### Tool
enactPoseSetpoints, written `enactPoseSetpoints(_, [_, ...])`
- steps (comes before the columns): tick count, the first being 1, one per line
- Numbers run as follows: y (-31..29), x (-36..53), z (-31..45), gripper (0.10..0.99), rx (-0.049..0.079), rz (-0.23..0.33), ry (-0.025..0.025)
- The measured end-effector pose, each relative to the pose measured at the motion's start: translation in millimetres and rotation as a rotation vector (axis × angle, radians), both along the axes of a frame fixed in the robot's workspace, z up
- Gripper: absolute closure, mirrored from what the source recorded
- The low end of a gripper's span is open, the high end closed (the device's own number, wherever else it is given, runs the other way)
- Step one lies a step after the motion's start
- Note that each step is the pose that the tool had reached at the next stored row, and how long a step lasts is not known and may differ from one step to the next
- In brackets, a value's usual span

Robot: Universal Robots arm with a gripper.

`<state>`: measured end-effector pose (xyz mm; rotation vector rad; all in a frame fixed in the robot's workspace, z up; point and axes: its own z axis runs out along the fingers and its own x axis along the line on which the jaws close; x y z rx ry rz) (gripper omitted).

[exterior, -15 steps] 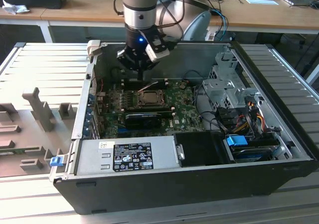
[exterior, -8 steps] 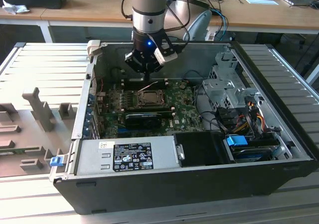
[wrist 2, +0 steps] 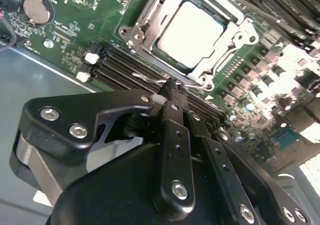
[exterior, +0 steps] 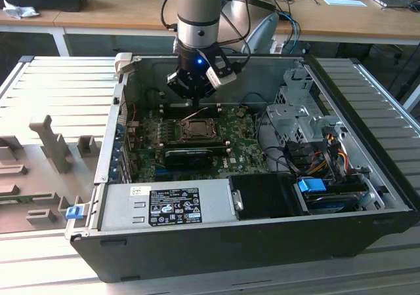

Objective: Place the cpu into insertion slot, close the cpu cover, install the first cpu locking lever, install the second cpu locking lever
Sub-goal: 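Install the first cpu locking lever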

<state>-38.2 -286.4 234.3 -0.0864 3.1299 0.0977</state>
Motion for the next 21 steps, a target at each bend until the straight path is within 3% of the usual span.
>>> enactPoseSetpoints(12, [8.0,13.0,-8.9,0.98,0.005,0.0,0.0001])
enactPoseSetpoints(21, [4.2,14.4,-13.8,0.98,0.005,0.0,-0.0001])
